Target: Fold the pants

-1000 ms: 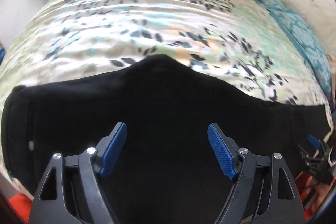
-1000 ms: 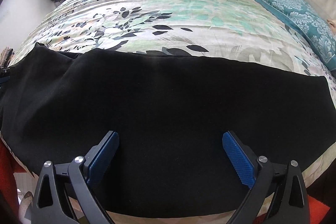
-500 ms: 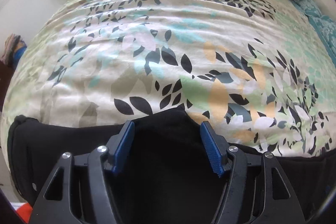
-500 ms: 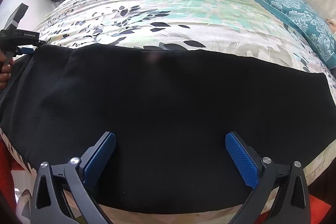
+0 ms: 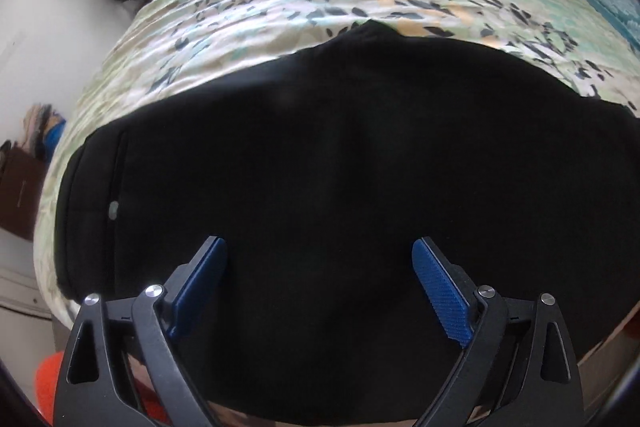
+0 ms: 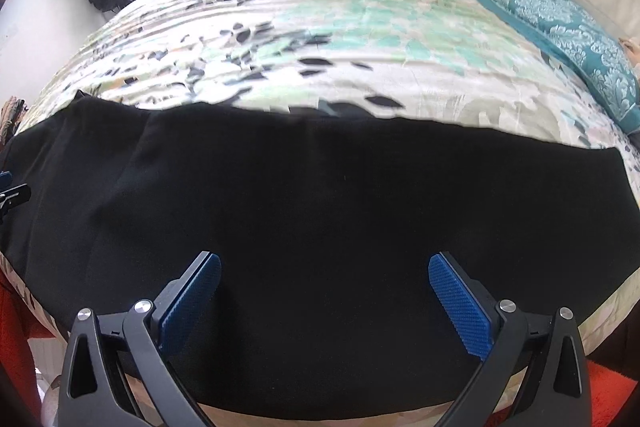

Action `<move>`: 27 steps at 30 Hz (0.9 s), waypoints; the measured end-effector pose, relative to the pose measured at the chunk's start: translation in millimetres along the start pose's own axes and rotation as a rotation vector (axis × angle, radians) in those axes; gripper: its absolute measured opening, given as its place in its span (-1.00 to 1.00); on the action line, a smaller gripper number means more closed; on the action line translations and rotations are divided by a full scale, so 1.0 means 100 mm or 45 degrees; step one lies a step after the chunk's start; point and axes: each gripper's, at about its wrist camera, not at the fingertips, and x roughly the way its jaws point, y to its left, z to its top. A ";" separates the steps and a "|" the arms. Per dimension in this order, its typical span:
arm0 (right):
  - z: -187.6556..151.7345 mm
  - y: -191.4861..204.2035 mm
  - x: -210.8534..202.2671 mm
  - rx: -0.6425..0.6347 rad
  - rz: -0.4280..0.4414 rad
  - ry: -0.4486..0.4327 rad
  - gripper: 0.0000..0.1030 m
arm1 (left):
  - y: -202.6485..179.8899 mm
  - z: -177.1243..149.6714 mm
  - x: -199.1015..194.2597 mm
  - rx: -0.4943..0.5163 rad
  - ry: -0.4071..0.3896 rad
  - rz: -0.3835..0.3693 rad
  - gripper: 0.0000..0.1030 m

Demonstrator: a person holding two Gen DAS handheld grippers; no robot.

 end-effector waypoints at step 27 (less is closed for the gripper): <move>-0.05 0.00 0.00 0.018 -0.078 -0.064 1.00 | 1.39 0.04 0.30 -0.470 -0.010 0.012 0.99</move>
